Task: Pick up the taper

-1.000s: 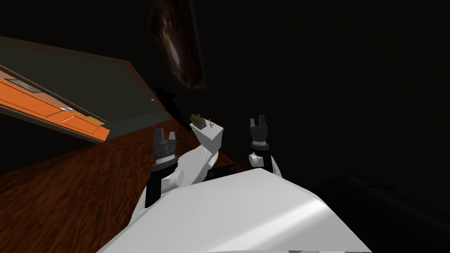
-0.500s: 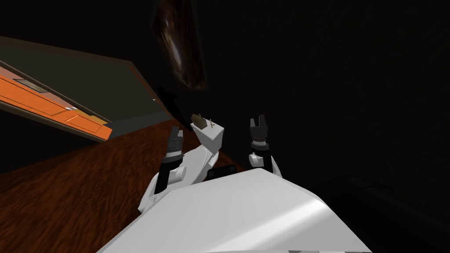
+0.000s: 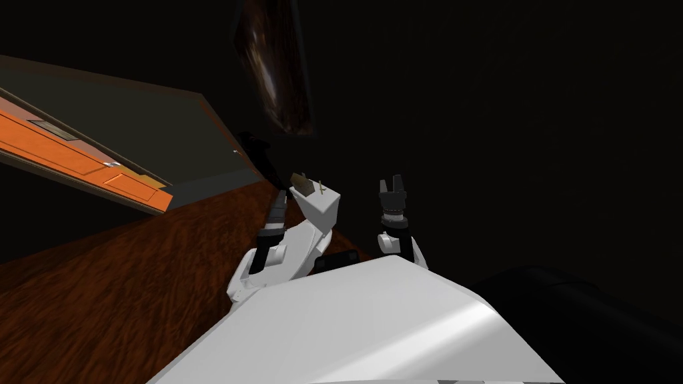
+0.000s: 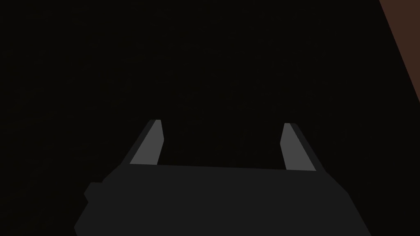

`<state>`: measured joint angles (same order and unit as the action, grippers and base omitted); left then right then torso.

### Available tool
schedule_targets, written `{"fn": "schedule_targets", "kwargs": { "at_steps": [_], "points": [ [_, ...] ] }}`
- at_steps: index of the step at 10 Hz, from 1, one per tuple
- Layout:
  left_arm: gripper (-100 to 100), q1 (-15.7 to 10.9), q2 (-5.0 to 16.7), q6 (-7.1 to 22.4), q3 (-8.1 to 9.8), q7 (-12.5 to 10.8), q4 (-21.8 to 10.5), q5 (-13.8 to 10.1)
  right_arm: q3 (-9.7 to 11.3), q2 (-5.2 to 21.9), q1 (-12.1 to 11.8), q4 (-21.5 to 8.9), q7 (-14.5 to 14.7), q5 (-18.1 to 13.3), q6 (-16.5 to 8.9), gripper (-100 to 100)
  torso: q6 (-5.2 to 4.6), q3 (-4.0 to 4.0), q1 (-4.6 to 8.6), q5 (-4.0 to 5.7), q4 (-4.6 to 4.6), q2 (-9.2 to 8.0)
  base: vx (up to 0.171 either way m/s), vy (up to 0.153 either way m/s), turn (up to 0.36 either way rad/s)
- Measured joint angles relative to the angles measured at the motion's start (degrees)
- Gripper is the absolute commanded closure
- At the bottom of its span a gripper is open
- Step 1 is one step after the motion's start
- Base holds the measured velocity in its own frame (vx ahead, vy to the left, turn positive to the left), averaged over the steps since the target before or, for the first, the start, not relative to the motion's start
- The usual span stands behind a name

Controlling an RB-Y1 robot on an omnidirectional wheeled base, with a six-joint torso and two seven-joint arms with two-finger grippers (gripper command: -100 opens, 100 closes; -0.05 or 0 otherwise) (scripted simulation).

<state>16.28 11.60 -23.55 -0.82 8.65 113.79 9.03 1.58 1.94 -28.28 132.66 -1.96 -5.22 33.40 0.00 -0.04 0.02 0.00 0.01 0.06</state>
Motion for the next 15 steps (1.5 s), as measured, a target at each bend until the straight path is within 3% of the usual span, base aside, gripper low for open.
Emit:
{"fn": "schedule_targets", "kwargs": {
  "at_steps": [10, 15],
  "points": [
    [-100, -13.2, 1.0, 4.6, -4.28, 2.6, -13.8, 13.5, 0.0, 0.0, 0.0, 0.0, 0.0, 0.0, 0.0, 0, 0.01, 0.03, -0.01, 0.0, -0.01, -0.05, -0.001, 0.0, 0.009],
    [-100, -14.0, 1.0, 4.5, -4.29, 2.8, -14.9, 14.0, 0.0, 0.0, 0.0, 0.0, 0.0, 0.0, 0.0, 0, 0.02, 0.03, 0.01, 0.0, -0.01, -0.05, 0.003, -0.004, 0.011]
  ]
}}
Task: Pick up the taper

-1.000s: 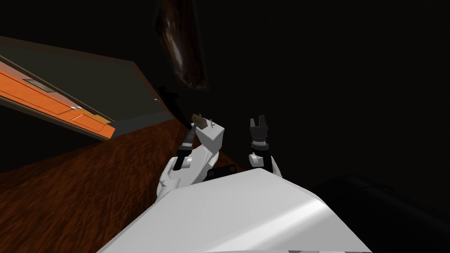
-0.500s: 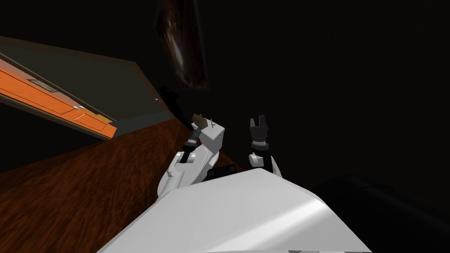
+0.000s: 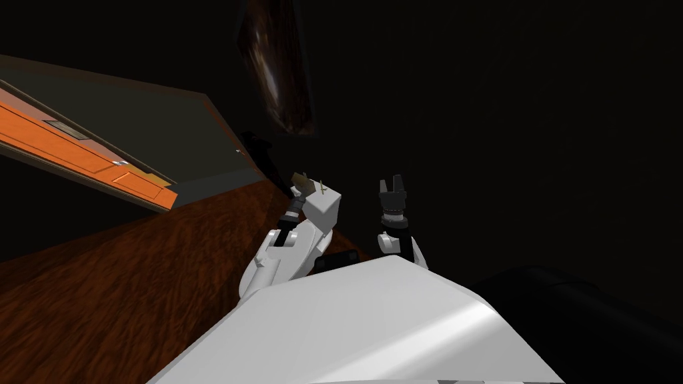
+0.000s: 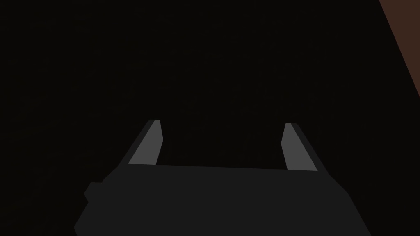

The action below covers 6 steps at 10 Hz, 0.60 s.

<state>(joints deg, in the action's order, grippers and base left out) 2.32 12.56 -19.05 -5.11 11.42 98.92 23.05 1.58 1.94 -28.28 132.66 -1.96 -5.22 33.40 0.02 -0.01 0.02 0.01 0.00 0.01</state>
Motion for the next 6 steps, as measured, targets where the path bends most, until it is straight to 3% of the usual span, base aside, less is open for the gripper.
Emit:
{"fn": "schedule_targets", "kwargs": {
  "at_steps": [2, 6],
  "points": [
    [-100, -1.8, -0.1, 0.4, -0.6, 0.4, -2.1, 1.9, 0.0, 0.0, 0.0, 0.0, 0.0, 0.0, 0.0, 0, -0.01, 0.01, -0.05, -0.01, 0.0, -0.02, -0.013, 0.015, -0.045],
    [-100, -2.1, 0.0, 0.6, -0.66, 0.4, -2.3, 2.2, 0.0, 0.0, 0.0, 0.0, 0.0, 0.0, 0.0, 0, 0.0, 0.0, -0.01, 0.0, 0.0, 0.0, 0.006, -0.006, 0.019]
  ]
}}
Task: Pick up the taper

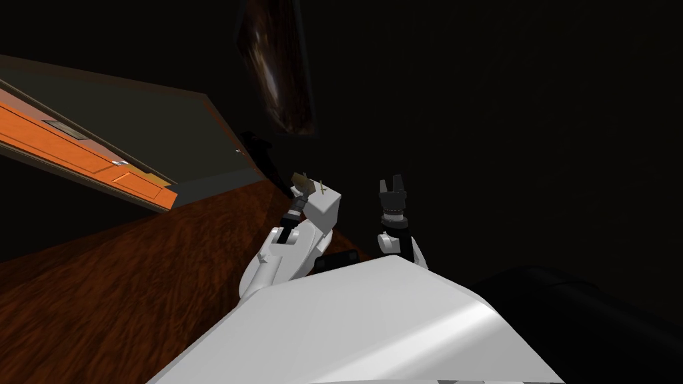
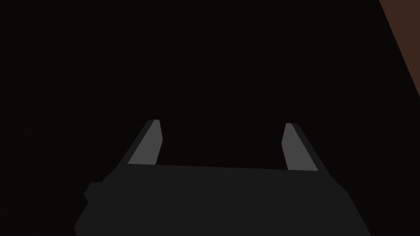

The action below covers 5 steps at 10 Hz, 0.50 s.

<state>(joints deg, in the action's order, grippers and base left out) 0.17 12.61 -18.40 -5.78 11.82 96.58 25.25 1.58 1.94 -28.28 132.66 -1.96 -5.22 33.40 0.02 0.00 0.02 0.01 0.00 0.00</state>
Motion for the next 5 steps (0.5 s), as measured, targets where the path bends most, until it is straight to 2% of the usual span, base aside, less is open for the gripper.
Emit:
{"fn": "schedule_targets", "kwargs": {
  "at_steps": [4, 5],
  "points": [
    [-100, 0.0, 0.0, 0.0, 0.0, 0.0, 0.0, 0.0, 0.0, 0.0, 0.0, 0.0, 0.0, 0.0, 0.0, 0, 0.0, 0.01, -0.03, -0.01, -0.01, -0.02, 0.0, 0.0, 0.0],
    [-100, -1.2, 0.1, 0.3, -0.49, -0.1, -1.0, 1.1, 0.0, 0.0, 0.0, 0.0, 0.0, 0.0, 0.0, 0, -0.01, 0.0, -0.01, 0.0, 0.0, 0.0, 0.0, 0.0, 0.0]
  ]
}}
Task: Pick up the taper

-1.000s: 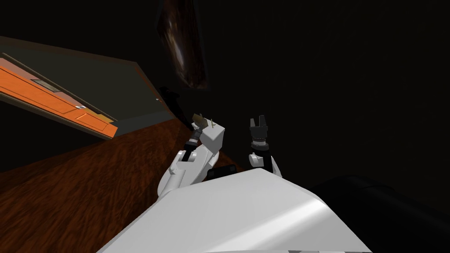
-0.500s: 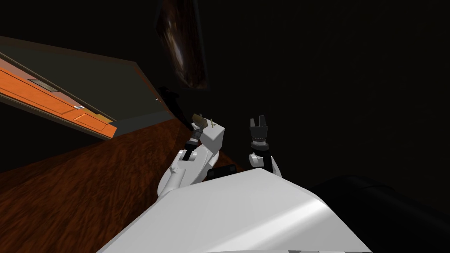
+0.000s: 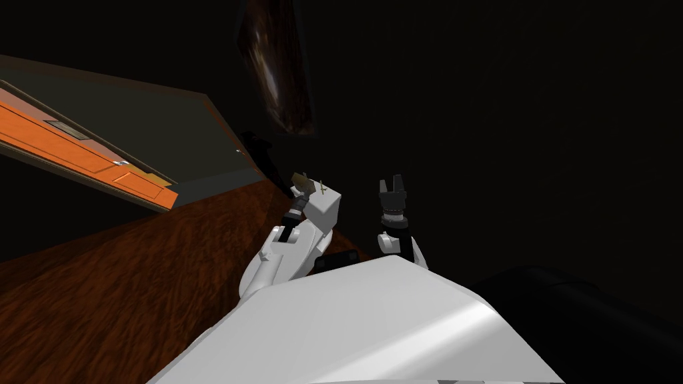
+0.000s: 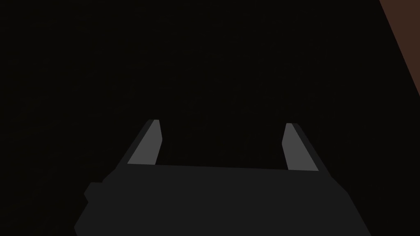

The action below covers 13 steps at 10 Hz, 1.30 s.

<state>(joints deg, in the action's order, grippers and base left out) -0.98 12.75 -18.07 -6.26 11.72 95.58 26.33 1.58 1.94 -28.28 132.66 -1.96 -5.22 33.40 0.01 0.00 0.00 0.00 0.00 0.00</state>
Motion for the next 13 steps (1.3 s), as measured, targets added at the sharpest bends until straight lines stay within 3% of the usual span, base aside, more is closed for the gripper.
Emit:
{"fn": "schedule_targets", "kwargs": {
  "at_steps": [13],
  "points": [
    [-100, -13.5, 1.9, 4.7, -6.77, -1.7, -13.5, 15.0, 0.0, 0.0, 0.0, 0.0, 0.0, 0.0, 0.0, 0, 0.02, 0.0, 0.01, 0.0, 0.01, 0.01, 0.0, 0.0, 0.0]
  ]
}}
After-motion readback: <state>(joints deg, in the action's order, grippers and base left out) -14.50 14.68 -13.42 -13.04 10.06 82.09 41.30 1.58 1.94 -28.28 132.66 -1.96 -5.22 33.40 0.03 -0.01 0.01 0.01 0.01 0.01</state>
